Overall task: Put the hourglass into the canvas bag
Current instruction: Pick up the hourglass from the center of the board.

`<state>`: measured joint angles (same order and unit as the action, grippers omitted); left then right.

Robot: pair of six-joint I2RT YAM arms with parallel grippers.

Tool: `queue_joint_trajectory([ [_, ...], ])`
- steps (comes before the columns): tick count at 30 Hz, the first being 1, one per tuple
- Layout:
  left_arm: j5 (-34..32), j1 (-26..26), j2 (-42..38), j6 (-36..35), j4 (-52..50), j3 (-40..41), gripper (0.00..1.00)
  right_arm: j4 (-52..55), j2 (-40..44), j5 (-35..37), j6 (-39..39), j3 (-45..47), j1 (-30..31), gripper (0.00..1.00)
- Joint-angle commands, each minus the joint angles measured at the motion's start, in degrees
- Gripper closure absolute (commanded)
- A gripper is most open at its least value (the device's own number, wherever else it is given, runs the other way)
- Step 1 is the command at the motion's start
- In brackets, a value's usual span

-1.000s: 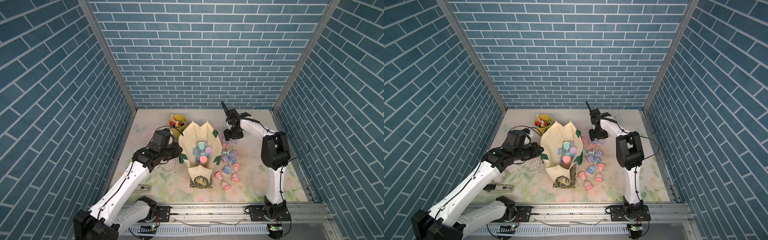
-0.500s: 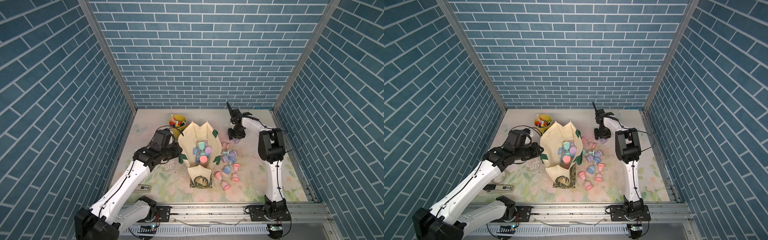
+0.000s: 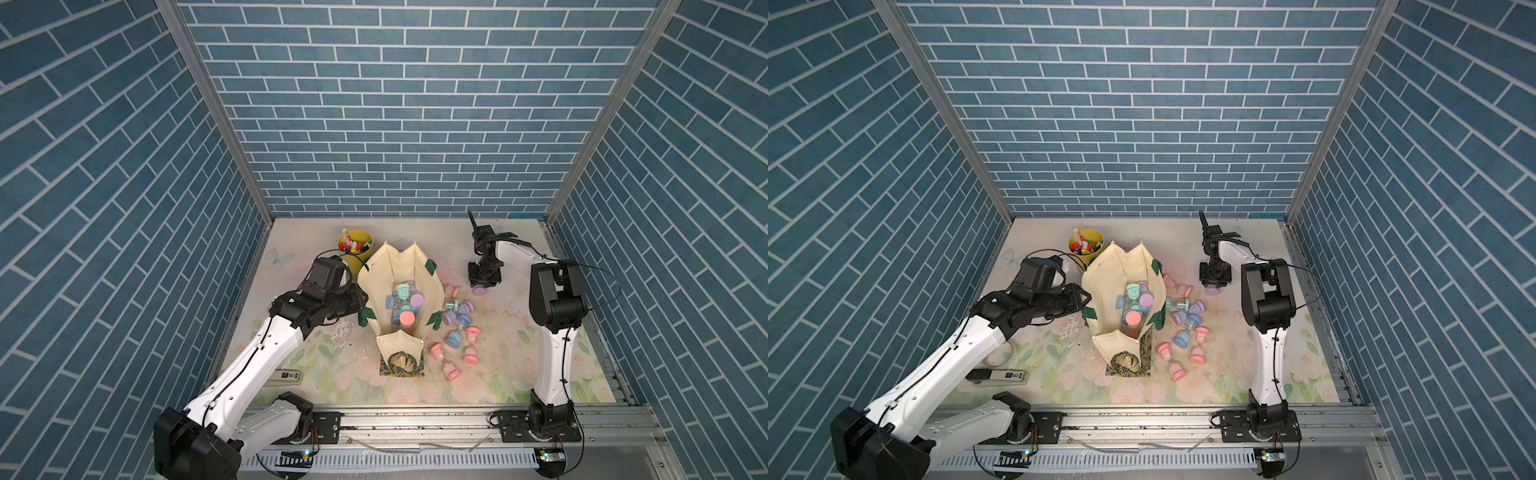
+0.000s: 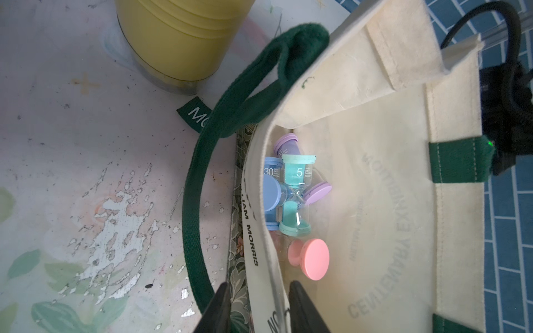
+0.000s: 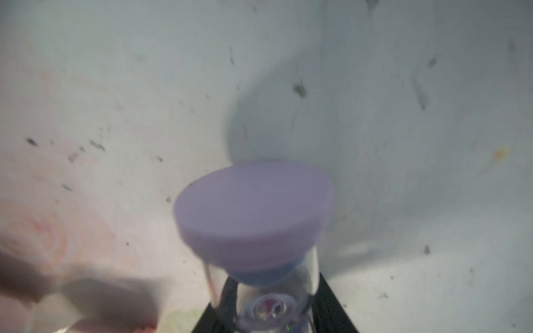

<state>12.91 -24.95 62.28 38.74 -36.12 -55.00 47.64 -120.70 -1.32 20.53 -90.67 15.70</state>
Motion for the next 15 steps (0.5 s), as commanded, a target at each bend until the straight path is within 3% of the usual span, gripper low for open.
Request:
queue_joint_trajectory([
  [1, -0.8, -0.3, 0.5, -0.5, 0.3, -1.1, 0.62, -1.4, 10.6, -1.5, 5.3, 4.5, -0.1, 0.97],
  [9, -0.1, -0.3, -0.1, 0.9, 1.6, -1.2, 0.58, -0.9, 35.2, -3.3, 14.6, 14.3, 1.8, 1.0],
  [15, 0.5, -0.3, -1.9, 2.9, 2.9, -1.0, 0.6, 1.1, 45.6, -0.6, 20.0, 13.2, 10.8, 1.0],
])
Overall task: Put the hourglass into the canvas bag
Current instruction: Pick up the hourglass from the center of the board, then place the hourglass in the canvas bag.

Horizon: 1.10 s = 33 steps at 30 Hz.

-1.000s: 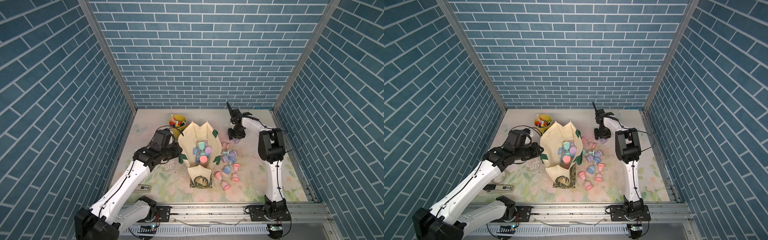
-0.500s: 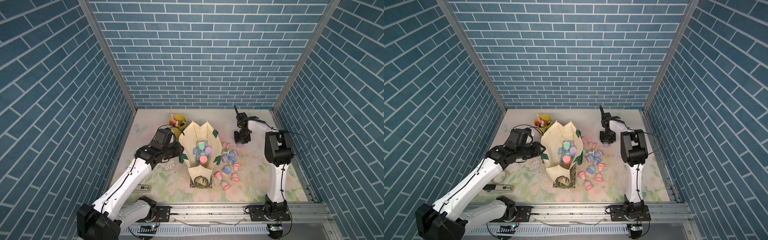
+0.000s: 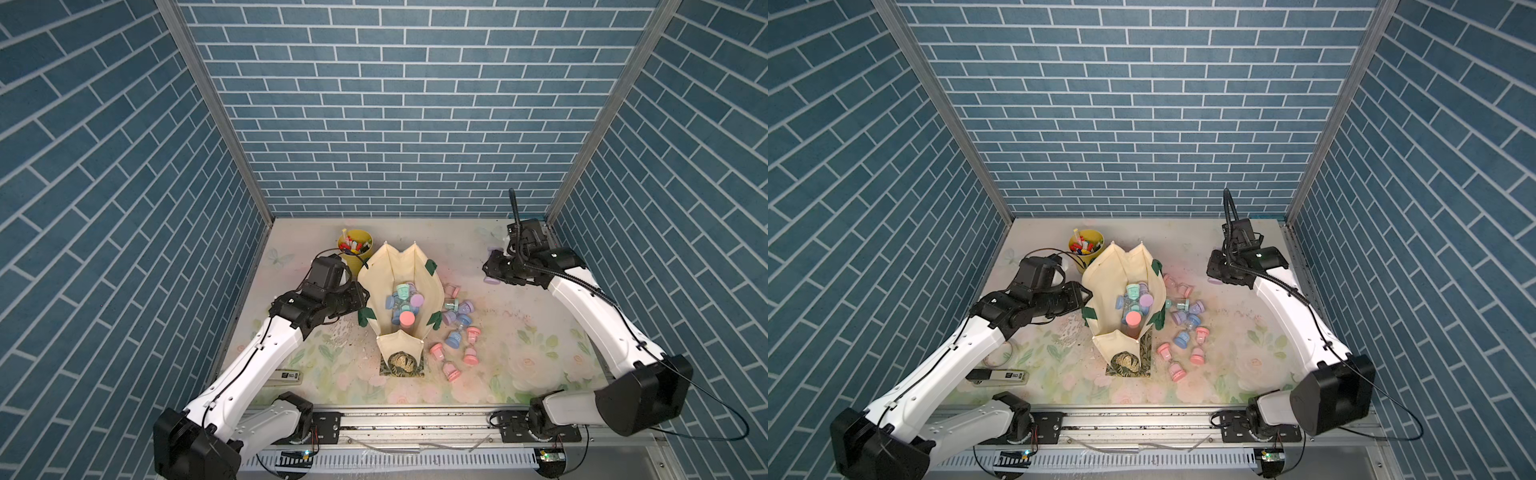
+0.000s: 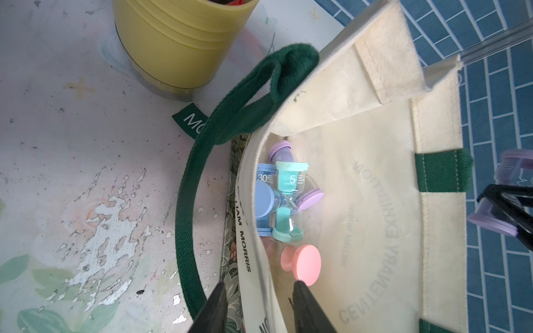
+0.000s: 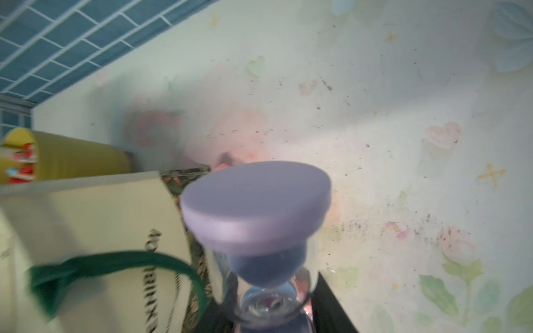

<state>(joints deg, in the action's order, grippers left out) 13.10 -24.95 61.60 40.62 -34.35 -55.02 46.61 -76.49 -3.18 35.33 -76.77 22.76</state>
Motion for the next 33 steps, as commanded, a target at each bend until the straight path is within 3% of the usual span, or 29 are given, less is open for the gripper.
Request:
queue_joint_trajectory([
  [1, 0.3, -0.3, -1.2, 1.0, 1.2, -1.0, 0.61, 2.8, 1.8, 2.5, 5.6, -2.2, 5.8, 1.0],
  [8, 1.1, -0.3, -1.6, 0.9, 1.7, 0.6, 0.64, -1.5, 1.4, 4.4, 8.5, -8.2, 17.3, 1.0],
  [14, 1.5, -0.3, -1.4, 0.9, 2.5, 1.5, 0.66, -3.0, -4.2, 6.2, 8.5, -13.6, 24.7, 1.0],
  [33, 2.1, -0.3, -3.7, 2.8, 3.7, 4.1, 0.84, -4.5, -18.8, 4.6, 10.3, -18.8, 32.9, 1.0],
])
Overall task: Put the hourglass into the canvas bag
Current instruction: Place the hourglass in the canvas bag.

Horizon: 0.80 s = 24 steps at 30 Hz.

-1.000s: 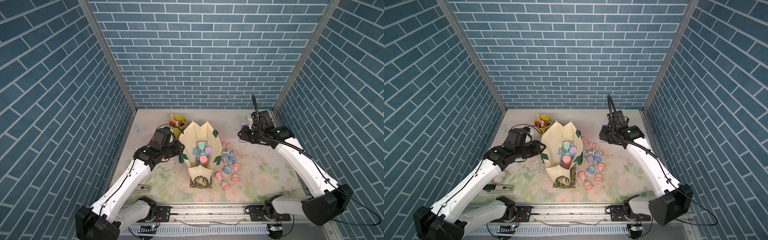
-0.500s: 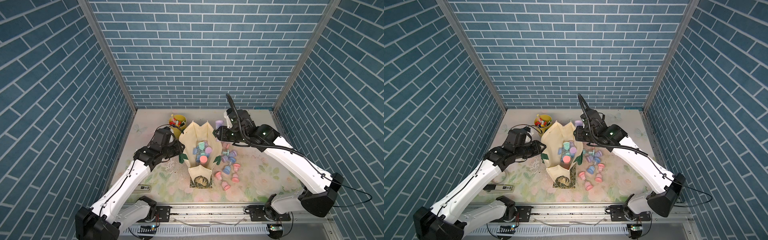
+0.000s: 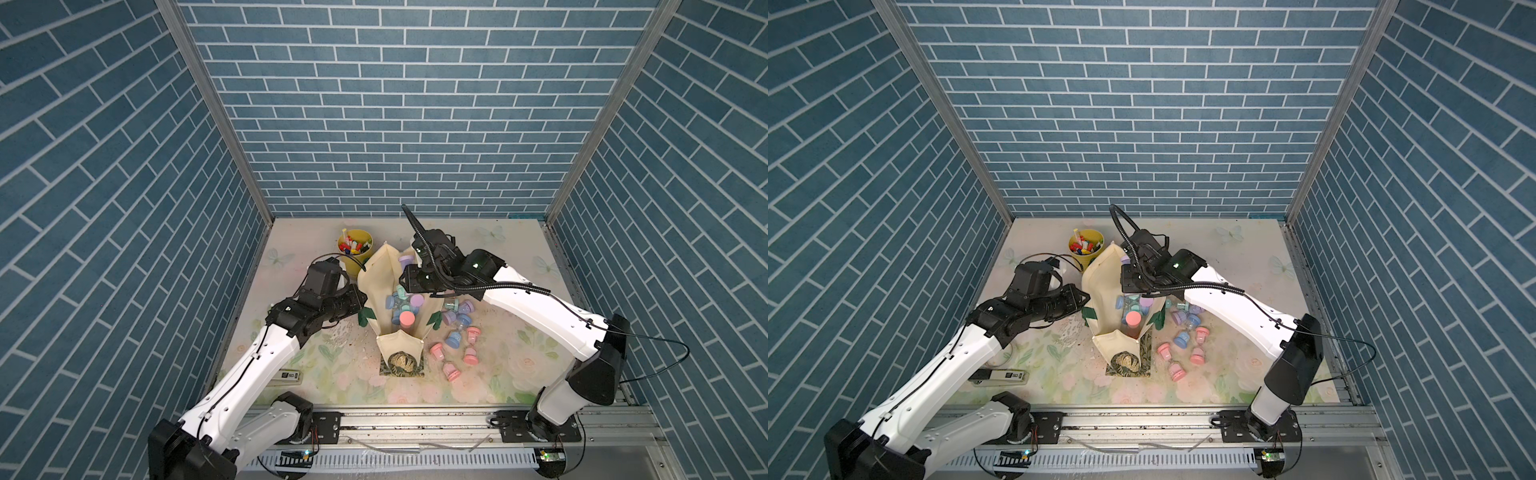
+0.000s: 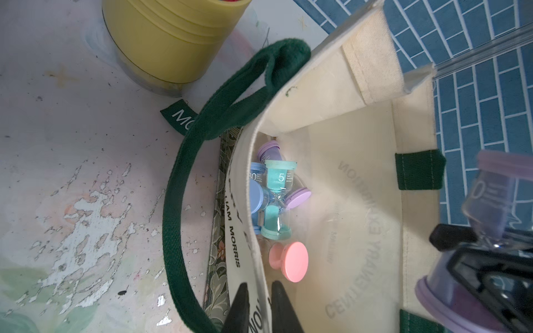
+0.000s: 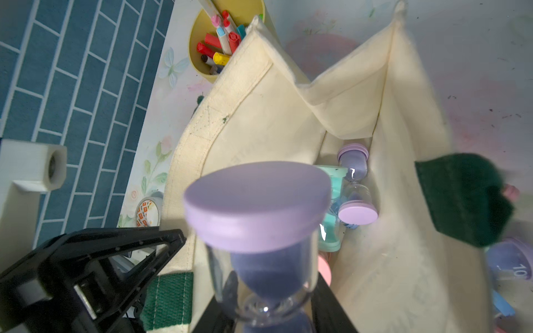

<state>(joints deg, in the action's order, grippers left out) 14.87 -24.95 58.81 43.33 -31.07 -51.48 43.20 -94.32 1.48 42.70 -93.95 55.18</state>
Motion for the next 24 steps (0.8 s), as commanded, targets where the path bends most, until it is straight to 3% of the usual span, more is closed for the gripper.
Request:
queue_joint_trajectory([
  [1, 0.4, -0.3, -1.0, 0.0, 0.5, 0.5, 0.85, -1.3, -1.4, -0.4, 3.2, -1.5, 0.7, 1.0],
  [7, 1.3, -0.3, -1.1, 0.5, 2.1, 1.1, 0.94, -1.5, -4.8, -2.3, 5.2, -1.6, 0.9, 1.0],
  [24, 2.9, -0.3, -1.9, 1.2, 5.3, 2.9, 1.0, -0.2, -12.0, -6.2, 8.1, -1.5, 1.5, 1.0],
])
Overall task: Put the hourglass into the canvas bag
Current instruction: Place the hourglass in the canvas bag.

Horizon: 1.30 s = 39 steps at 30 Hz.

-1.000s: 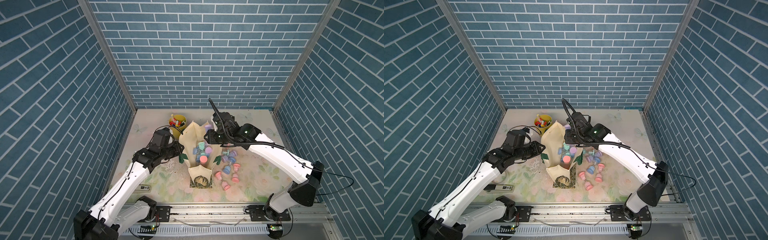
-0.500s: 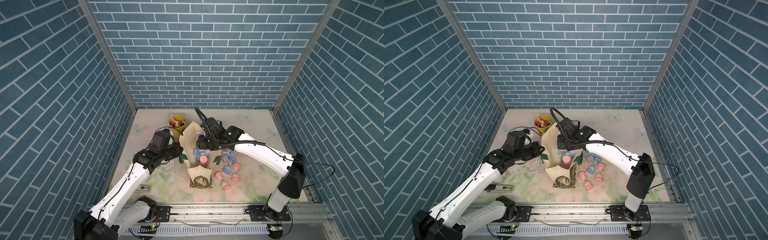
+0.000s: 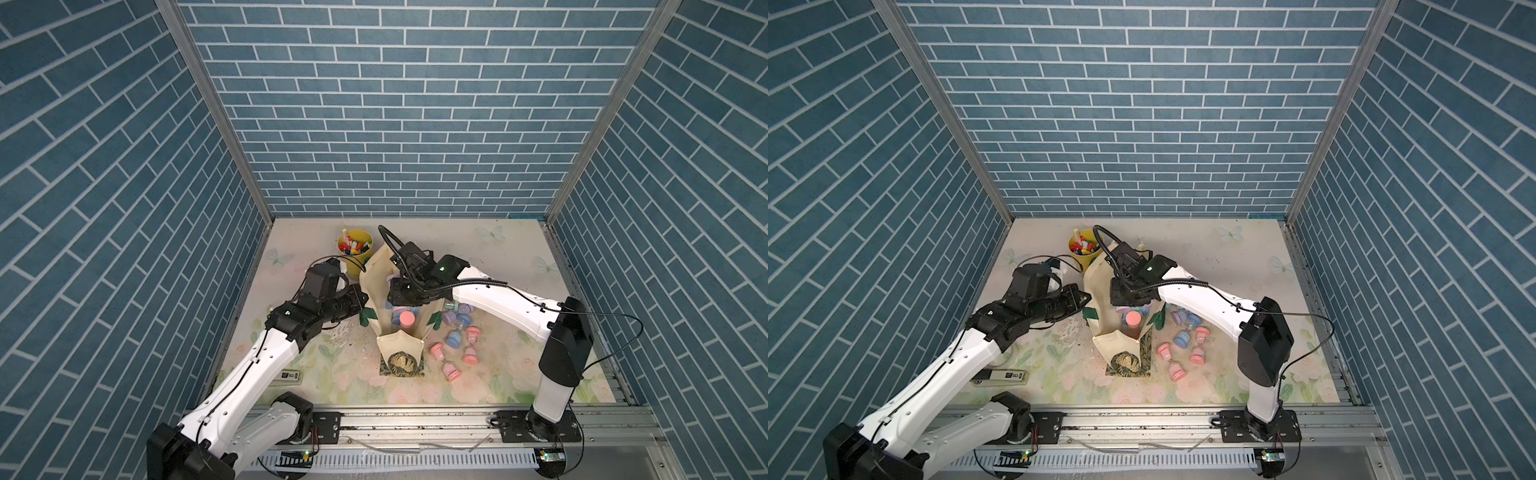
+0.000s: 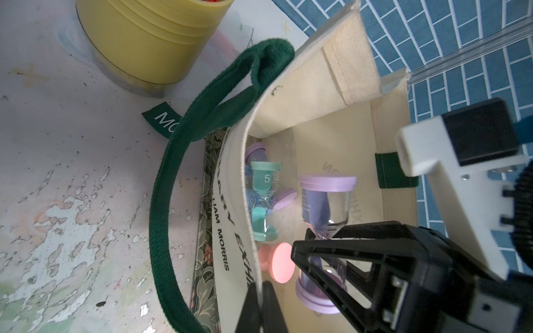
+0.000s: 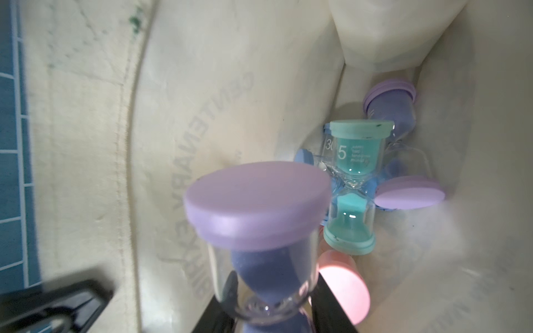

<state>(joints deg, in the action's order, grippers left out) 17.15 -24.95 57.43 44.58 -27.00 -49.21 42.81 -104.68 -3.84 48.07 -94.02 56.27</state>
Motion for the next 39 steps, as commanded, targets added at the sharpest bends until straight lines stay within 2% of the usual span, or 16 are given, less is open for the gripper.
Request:
queue_joint_trajectory([
  [1, 0.7, -0.3, -0.5, 0.0, 1.3, 0.4, 1.0, 0.1, -2.2, -1.6, 3.0, -1.5, 0.5, 1.0],
  [24, 0.0, -0.4, -0.8, -0.5, 0.4, 0.0, 1.0, 0.6, -7.6, -3.6, 2.7, -0.5, 1.2, 1.0],
  [27, -0.3, -0.5, -0.9, -0.5, 0.4, 0.0, 1.0, 0.5, -8.0, -3.5, 2.7, -0.1, 1.3, 0.97],
  [30, -0.2, -0.5, -1.2, -0.5, 0.4, 0.2, 1.0, 0.6, -8.1, -3.3, 2.7, -0.1, 1.4, 0.89],
  [34, -0.3, -0.5, -0.9, -0.5, 0.5, 0.3, 1.0, 1.0, -7.8, -2.4, 2.5, -0.2, 1.4, 0.63],
  [39, -0.2, -0.5, -0.8, -0.5, 0.5, 0.4, 1.0, 2.8, -5.6, 0.5, 0.4, -1.2, 1.4, 0.5],
])
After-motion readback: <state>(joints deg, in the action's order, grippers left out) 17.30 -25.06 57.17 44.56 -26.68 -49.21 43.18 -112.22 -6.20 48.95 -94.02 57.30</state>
